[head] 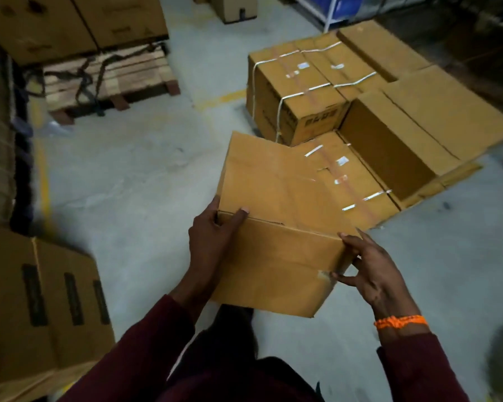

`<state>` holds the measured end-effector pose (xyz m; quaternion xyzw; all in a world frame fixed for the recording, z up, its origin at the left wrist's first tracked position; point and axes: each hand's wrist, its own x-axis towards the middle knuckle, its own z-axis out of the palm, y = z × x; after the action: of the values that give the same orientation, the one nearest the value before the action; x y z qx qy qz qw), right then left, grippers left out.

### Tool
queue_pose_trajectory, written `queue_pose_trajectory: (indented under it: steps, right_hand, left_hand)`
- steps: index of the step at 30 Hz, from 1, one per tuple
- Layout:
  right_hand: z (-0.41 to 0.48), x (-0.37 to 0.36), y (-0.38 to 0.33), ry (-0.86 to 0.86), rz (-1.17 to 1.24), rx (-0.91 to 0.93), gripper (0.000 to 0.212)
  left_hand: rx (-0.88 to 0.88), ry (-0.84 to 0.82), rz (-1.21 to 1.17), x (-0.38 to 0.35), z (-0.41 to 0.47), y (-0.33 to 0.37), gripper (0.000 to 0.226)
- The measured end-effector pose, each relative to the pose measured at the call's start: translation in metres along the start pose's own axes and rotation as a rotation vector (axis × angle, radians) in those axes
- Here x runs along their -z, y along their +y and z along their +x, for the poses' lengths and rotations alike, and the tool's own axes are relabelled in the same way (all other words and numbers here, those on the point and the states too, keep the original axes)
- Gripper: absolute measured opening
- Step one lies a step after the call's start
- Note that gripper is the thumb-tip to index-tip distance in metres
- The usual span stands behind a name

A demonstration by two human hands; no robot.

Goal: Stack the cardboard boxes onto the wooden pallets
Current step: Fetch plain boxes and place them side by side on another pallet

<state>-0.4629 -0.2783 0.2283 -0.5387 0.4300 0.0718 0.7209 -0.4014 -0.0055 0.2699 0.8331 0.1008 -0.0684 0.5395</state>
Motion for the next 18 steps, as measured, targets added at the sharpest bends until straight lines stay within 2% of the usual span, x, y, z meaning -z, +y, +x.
queue_pose_trajectory:
  steps: [3, 5, 12, 16, 18]
  right_hand:
    - [0.017, 0.038, -0.027, 0.061, 0.040, 0.034, 0.056]
    - [0.033, 0.057, -0.051, 0.080, 0.028, 0.061, 0.050]
    - [0.113, 0.109, -0.164, 0.130, -0.091, 0.075, 0.047]
    - [0.163, 0.137, -0.227, 0.142, -0.143, 0.053, 0.057]
    - [0.193, 0.151, -0.251, 0.137, -0.170, 0.053, 0.054]
  left_hand:
    - [-0.044, -0.079, 0.026, -0.044, 0.019, 0.027, 0.068]
    - [-0.038, -0.078, -0.025, -0.075, 0.032, 0.042, 0.067]
    - [0.065, -0.078, -0.200, -0.187, 0.092, 0.089, 0.042]
    - [0.125, -0.072, -0.276, -0.249, 0.124, 0.112, 0.023]
    - [0.156, -0.088, -0.331, -0.278, 0.137, 0.120, 0.023]
